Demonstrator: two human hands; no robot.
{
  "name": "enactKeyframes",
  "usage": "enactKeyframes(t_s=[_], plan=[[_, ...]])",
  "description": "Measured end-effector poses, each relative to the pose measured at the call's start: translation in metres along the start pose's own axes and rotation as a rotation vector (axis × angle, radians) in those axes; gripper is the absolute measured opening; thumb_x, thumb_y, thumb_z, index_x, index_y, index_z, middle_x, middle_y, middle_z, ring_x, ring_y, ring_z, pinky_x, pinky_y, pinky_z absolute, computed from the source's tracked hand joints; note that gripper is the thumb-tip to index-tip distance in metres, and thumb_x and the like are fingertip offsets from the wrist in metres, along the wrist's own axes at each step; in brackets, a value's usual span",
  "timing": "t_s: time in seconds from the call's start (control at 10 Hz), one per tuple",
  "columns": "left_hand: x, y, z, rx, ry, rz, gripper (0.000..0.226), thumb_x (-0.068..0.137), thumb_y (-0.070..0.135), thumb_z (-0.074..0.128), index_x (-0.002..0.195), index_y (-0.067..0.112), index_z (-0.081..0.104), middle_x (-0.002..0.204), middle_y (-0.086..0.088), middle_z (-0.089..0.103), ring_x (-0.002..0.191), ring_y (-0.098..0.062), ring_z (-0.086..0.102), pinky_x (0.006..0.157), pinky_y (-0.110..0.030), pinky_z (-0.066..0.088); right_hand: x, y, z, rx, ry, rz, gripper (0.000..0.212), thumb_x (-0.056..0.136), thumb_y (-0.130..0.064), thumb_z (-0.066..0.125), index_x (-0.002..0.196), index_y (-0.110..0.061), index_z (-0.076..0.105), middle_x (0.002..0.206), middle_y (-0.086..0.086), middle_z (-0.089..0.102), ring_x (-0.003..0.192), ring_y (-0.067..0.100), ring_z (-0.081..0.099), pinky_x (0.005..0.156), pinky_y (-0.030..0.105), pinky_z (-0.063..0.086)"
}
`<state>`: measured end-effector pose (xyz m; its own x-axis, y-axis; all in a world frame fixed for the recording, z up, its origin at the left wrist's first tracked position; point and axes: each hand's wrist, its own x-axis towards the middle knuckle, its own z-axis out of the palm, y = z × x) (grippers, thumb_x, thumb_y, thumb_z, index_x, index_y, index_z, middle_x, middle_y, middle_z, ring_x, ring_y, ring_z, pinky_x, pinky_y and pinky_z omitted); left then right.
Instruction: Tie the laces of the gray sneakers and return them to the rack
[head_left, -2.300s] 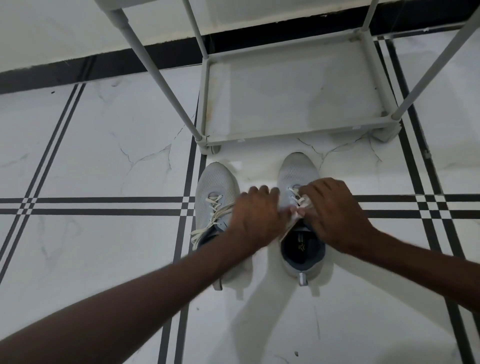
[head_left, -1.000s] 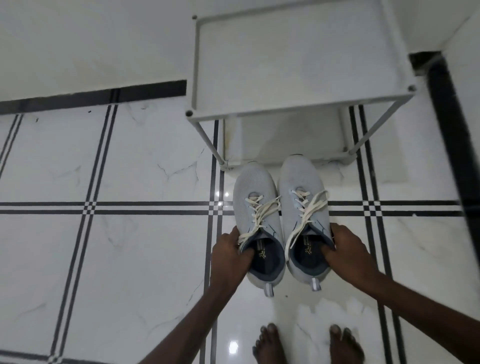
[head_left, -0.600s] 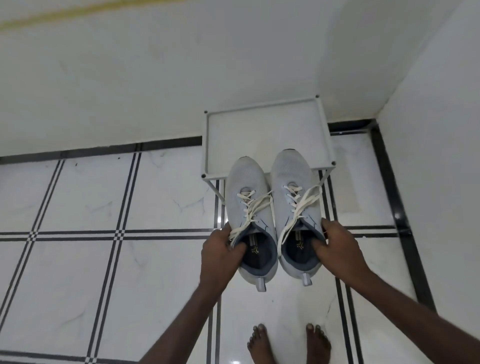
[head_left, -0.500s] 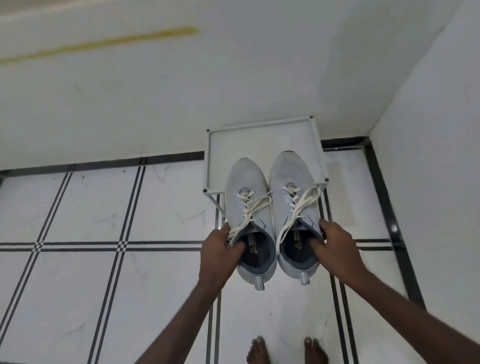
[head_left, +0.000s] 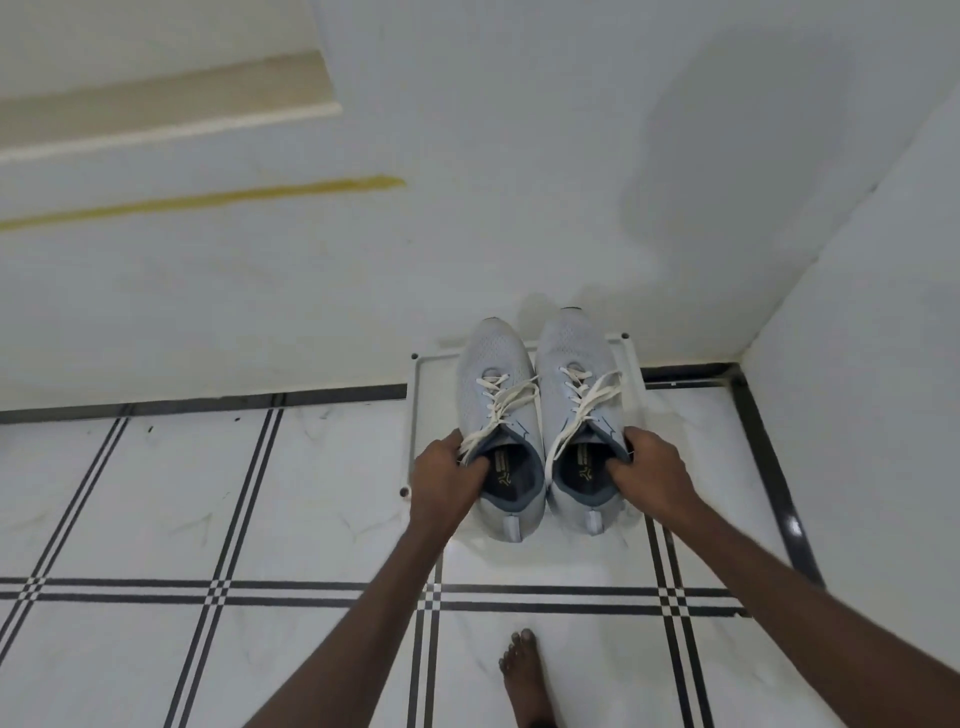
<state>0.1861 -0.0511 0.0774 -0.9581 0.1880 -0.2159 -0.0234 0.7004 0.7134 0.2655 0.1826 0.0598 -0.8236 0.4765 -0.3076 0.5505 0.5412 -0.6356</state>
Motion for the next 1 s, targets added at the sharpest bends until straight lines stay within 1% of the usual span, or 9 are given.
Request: enactKeyframes(t_s=[0.1, 0.2, 0.3, 0.4, 0.6, 0.7, 0.8, 0.9, 1.0], plan=[[0.062, -0.015, 0.018, 0.012, -0.029, -0.01, 0.013, 0.076, 0.022, 0.058, 0.084, 0.014, 0.063, 0.074, -0.005, 0.066, 0.071, -0.024, 0.06, 0.057, -0.029, 0.041, 0.057, -0.003, 0.027, -0.005, -0.002, 0.04, 0.012, 0.075, -0.011, 0.062, 0.082, -0.003, 0.058, 0.082, 0.014, 0.063, 0.076, 0.033, 0.06, 0.066, 0.039, 0.048], [0.117, -0.037, 0.037, 0.052, -0.065, -0.026, 0.013, 0.077, 0.021, 0.058, 0.088, 0.014, 0.062, 0.074, -0.004, 0.061, 0.071, -0.024, 0.056, 0.056, -0.026, 0.033, 0.106, -0.002, 0.054, -0.011, -0.008, 0.079, 0.012, 0.073, -0.008, 0.064, 0.079, -0.001, 0.056, 0.078, 0.015, 0.064, 0.073, 0.035, 0.058, 0.065, 0.039, 0.046], [0.163, -0.065, 0.064, 0.089, -0.096, -0.053, 0.013, 0.079, 0.015, 0.061, 0.09, 0.009, 0.061, 0.077, -0.009, 0.06, 0.073, -0.027, 0.056, 0.056, -0.026, 0.033, 0.148, 0.008, 0.083, -0.01, 0.003, 0.109, 0.013, 0.072, -0.007, 0.064, 0.078, 0.001, 0.056, 0.077, 0.016, 0.064, 0.07, 0.034, 0.055, 0.061, 0.036, 0.041], [0.191, -0.089, 0.086, 0.107, -0.118, -0.06, 0.02, 0.08, 0.014, 0.061, 0.098, 0.005, 0.062, 0.084, -0.015, 0.064, 0.079, -0.031, 0.059, 0.065, -0.027, 0.036, 0.177, 0.019, 0.105, -0.019, -0.002, 0.114, 0.014, 0.072, -0.006, 0.064, 0.078, 0.002, 0.055, 0.078, 0.017, 0.063, 0.07, 0.034, 0.055, 0.06, 0.035, 0.038], [0.207, -0.117, 0.114, 0.133, -0.165, -0.094, 0.02, 0.081, 0.016, 0.06, 0.098, 0.006, 0.061, 0.085, -0.016, 0.066, 0.078, -0.032, 0.06, 0.065, -0.029, 0.039, 0.198, 0.041, 0.131, -0.037, -0.036, 0.152, 0.013, 0.072, -0.008, 0.064, 0.081, -0.002, 0.056, 0.079, 0.015, 0.065, 0.074, 0.035, 0.06, 0.067, 0.043, 0.052], [0.204, -0.123, 0.118, 0.145, -0.196, -0.105, 0.024, 0.081, 0.019, 0.059, 0.102, 0.008, 0.061, 0.086, -0.015, 0.066, 0.08, -0.031, 0.061, 0.066, -0.032, 0.046, 0.195, 0.044, 0.135, -0.034, -0.081, 0.167, 0.014, 0.074, -0.006, 0.065, 0.085, -0.002, 0.058, 0.084, 0.016, 0.066, 0.076, 0.034, 0.059, 0.067, 0.039, 0.049], [0.2, -0.128, 0.121, 0.149, -0.207, -0.119, 0.033, 0.084, 0.023, 0.06, 0.115, 0.012, 0.059, 0.095, -0.014, 0.065, 0.087, -0.03, 0.061, 0.073, -0.033, 0.049, 0.192, 0.05, 0.141, -0.037, -0.107, 0.175, 0.017, 0.076, -0.012, 0.067, 0.088, -0.003, 0.058, 0.088, 0.015, 0.065, 0.078, 0.033, 0.058, 0.069, 0.037, 0.048], [0.197, -0.115, 0.113, 0.117, -0.247, -0.191, 0.039, 0.089, 0.029, 0.062, 0.122, 0.011, 0.055, 0.104, -0.015, 0.062, 0.096, -0.031, 0.059, 0.076, -0.03, 0.042, 0.191, 0.042, 0.136, -0.04, -0.169, 0.217, 0.027, 0.079, -0.026, 0.067, 0.094, -0.005, 0.058, 0.094, 0.015, 0.064, 0.088, 0.036, 0.061, 0.075, 0.038, 0.048], [0.197, -0.101, 0.109, 0.116, -0.226, -0.24, 0.057, 0.087, 0.038, 0.065, 0.131, 0.006, 0.048, 0.119, -0.019, 0.057, 0.11, -0.035, 0.057, 0.086, -0.036, 0.048, 0.19, 0.028, 0.126, -0.056, -0.157, 0.204, 0.045, 0.083, -0.029, 0.067, 0.117, -0.002, 0.056, 0.113, 0.02, 0.061, 0.108, 0.038, 0.058, 0.089, 0.041, 0.046]])
